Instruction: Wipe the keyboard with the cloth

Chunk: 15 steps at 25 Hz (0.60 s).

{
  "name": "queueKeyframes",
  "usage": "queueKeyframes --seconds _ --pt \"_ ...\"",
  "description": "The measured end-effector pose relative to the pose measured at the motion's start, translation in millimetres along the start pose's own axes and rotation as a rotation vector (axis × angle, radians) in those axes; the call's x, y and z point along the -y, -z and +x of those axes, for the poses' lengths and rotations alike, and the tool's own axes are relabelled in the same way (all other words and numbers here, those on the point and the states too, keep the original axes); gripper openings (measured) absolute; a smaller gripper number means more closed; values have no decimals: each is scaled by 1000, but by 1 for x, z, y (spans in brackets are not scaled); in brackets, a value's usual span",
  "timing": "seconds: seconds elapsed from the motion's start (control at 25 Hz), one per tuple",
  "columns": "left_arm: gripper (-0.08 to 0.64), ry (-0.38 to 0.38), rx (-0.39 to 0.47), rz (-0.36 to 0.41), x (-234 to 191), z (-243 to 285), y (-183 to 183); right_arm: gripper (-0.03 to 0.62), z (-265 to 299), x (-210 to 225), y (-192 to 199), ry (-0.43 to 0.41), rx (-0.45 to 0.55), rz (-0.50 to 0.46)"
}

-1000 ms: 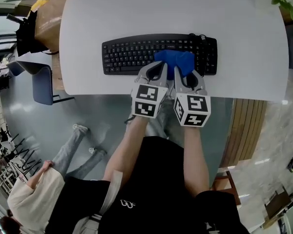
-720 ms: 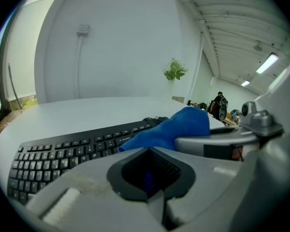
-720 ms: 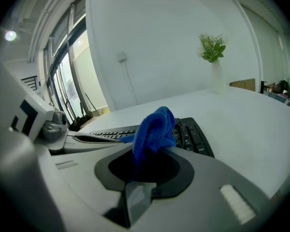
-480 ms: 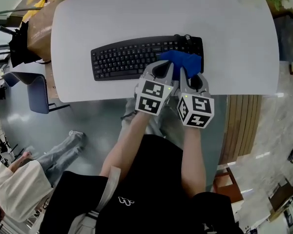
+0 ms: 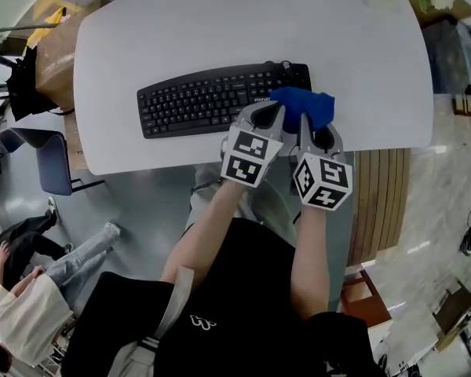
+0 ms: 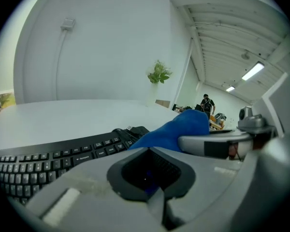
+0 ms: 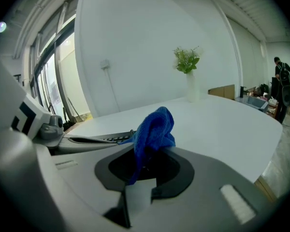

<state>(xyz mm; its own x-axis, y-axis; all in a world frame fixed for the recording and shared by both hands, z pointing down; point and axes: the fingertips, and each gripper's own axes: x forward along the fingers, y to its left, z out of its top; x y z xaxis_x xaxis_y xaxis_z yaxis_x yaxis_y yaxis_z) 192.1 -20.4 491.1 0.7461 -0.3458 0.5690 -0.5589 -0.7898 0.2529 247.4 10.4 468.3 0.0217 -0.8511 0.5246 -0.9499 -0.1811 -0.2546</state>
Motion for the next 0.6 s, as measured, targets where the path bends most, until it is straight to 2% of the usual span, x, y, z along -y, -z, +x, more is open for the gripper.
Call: queueKeyframes --seconds 0.12,0.24,0.48,0.6 --pt "-3 -29 52 -3 -9 -10 -17 75 -5 6 -20 17 39 -18" --pt "-3 -77 128 -18 -26 -29 -39 75 -4 -6 -49 -9 92 -53" --pt "-3 -194 270 -40 -67 -94 -82 75 -6 -71 -104 -125 185 -132" --pt "-3 -276 357 -47 -93 -136 -104 75 -3 -115 -131 -210 237 -175"
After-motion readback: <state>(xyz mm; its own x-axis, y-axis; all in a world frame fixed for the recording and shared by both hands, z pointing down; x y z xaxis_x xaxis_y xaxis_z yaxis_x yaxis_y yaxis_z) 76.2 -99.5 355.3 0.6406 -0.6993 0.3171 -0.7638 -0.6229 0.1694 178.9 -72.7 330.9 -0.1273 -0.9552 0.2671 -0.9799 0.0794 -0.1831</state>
